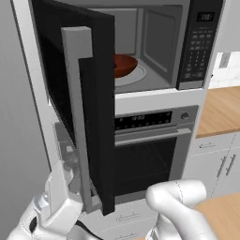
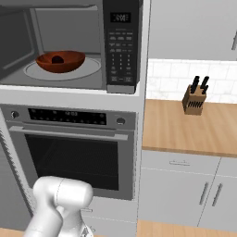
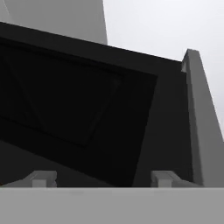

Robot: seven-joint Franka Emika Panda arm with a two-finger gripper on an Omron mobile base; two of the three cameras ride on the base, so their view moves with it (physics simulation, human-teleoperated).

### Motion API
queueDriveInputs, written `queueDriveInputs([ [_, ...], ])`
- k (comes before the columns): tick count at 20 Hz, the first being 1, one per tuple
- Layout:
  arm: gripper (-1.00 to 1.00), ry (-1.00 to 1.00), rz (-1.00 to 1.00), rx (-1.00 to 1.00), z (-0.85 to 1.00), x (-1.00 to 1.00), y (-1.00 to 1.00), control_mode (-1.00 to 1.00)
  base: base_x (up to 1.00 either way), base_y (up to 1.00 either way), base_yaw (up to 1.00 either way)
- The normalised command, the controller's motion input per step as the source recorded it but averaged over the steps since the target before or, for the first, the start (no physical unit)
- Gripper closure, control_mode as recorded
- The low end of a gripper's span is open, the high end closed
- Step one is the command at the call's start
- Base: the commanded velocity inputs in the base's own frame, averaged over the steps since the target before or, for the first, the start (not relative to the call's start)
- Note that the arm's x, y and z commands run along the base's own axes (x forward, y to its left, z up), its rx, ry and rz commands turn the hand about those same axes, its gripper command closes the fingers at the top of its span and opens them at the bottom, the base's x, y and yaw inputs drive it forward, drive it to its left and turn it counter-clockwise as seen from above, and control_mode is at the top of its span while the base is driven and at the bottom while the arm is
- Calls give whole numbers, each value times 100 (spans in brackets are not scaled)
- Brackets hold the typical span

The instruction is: Pick the avocado from the sink and place it in the bowl. Then pick the bowl and place it in the microwave. Then close the microwave door and press the start button.

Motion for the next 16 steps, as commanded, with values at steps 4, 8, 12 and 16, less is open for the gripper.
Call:
queueDriveInputs([
  [4, -100, -13, 30, 29, 27, -49, -100, -100, 0, 0, 0],
  [8, -100, -4, 38, 27, 28, -10, -100, -100, 0, 0, 0],
  [12, -100, 0, 40, 26, 41, 21, -94, -100, 0, 0, 0],
  [16, -100, 1, 39, 23, 59, 77, -58, -100, 0, 0, 0],
])
